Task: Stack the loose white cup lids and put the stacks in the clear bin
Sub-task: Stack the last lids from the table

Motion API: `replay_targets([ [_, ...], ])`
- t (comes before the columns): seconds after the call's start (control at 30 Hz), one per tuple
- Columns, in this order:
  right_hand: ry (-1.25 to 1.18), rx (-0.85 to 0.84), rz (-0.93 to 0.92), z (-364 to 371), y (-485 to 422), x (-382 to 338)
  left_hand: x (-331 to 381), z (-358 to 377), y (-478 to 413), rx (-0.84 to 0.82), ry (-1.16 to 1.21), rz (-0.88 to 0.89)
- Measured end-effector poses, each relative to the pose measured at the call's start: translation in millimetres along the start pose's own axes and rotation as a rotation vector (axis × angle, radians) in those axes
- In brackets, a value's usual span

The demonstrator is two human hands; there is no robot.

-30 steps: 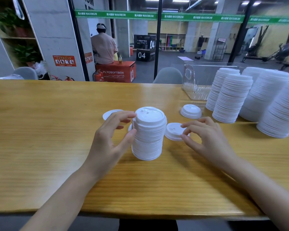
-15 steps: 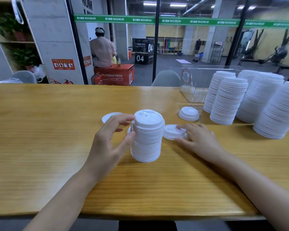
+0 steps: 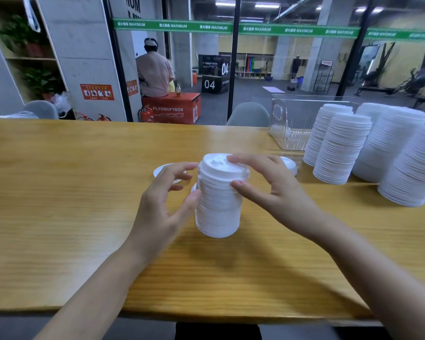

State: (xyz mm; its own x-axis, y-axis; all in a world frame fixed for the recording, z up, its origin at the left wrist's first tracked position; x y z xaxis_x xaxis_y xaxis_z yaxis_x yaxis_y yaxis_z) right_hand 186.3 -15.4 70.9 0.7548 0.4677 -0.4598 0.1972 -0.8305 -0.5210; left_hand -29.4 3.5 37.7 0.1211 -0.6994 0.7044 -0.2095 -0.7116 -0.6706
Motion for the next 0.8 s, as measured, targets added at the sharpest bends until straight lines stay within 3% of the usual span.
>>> replay_targets([
  [0.57,0.042,0.064,-0.018,1,-2,10,-3,2,-1,-0.054,-0.004,0.052],
  [0.8,0.157,0.16,0.325,1,-33,84,-3,3,-1,-0.051,-0.003,0.046],
])
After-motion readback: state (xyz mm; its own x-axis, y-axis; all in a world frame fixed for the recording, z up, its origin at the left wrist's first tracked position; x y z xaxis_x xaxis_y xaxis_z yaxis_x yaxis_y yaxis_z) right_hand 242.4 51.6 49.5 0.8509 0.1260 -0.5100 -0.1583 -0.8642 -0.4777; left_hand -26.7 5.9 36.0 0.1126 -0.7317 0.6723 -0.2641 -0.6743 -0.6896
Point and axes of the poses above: each hand's wrist, its own y-axis away from the middle knuckle, its own z-axis out of the palm, x = y × z, the point moved 2 cm from there along -y, towards the middle knuckle, and after that the axes turned 7 degrees about y, right-handed, at the moved point
